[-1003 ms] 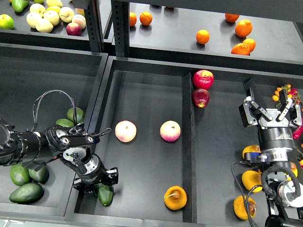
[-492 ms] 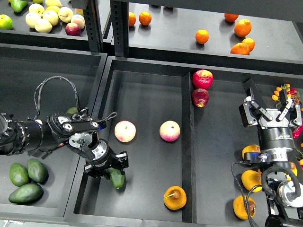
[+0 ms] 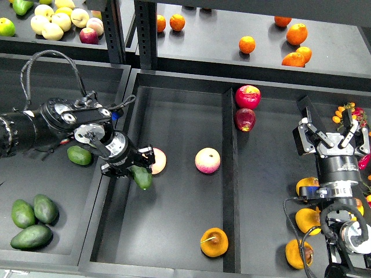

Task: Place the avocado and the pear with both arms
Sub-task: 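Carry the avocado into the side bin of avocados and release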

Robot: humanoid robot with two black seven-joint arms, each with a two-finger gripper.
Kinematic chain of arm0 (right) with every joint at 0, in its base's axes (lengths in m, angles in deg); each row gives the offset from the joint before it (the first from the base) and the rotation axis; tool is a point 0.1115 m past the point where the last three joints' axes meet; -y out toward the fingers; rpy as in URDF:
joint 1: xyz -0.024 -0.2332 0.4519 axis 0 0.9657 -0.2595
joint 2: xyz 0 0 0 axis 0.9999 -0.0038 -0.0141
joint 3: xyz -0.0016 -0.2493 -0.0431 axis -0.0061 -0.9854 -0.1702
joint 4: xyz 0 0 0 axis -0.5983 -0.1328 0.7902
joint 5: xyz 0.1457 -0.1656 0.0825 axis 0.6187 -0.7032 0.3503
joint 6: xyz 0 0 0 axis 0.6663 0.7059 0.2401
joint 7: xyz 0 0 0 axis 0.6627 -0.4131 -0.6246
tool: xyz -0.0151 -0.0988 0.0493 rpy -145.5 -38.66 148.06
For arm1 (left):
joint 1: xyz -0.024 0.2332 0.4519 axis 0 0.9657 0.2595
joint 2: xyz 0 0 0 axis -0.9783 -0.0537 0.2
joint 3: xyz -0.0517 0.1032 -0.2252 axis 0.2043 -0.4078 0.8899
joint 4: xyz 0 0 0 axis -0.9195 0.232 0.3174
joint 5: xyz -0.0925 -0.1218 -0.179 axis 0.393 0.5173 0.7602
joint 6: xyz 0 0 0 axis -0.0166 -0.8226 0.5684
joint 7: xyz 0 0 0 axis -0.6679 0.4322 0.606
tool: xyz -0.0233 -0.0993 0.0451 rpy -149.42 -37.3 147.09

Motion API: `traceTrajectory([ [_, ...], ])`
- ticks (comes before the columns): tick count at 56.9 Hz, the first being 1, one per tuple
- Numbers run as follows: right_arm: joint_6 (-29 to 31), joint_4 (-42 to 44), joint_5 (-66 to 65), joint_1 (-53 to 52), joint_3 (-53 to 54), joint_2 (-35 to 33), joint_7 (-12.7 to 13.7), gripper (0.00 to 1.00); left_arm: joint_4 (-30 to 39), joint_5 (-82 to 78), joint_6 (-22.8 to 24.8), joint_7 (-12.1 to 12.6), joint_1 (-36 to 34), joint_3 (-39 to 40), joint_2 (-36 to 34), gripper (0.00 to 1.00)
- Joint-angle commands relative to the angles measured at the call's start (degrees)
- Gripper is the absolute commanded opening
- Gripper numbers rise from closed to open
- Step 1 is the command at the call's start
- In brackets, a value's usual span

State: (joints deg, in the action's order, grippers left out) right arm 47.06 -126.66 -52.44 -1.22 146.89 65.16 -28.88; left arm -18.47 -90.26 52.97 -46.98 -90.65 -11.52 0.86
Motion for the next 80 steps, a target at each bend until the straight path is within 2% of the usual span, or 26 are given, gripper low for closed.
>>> traceTrajectory([
  [1,0.02,0.00,0.00,0.03,0.00,0.00,0.08,1.00,0.13,-0.25,-0.02,0.00,-0.31,-0.09,-3.96,0.26],
  [18,0.02,0.00,0.00,0.03,-0.09,0.00,0.08,1.00,1.01,-0.86,-0.02,0.00,-0.13,-0.80,-13.36,0.27],
  [29,0.02,0.00,0.00,0.03,-0.09,0.00,0.08,1.00,1.01,-4.47,-0.02,0.00,2.85,-0.71,-18.47,0.28],
  [51,0.02,0.00,0.00,0.03,-0.17,0.00,0.08,1.00,-0.48,-6.58,-0.02,0.00,9.36,0.08,-17.76,0.29],
  [80,0.02,0.00,0.00,0.03,-0.44,0.00,0.08,1.00,-6.72,-6.84,-0.02,0.00,15.16,1.31,-11.96,0.32],
])
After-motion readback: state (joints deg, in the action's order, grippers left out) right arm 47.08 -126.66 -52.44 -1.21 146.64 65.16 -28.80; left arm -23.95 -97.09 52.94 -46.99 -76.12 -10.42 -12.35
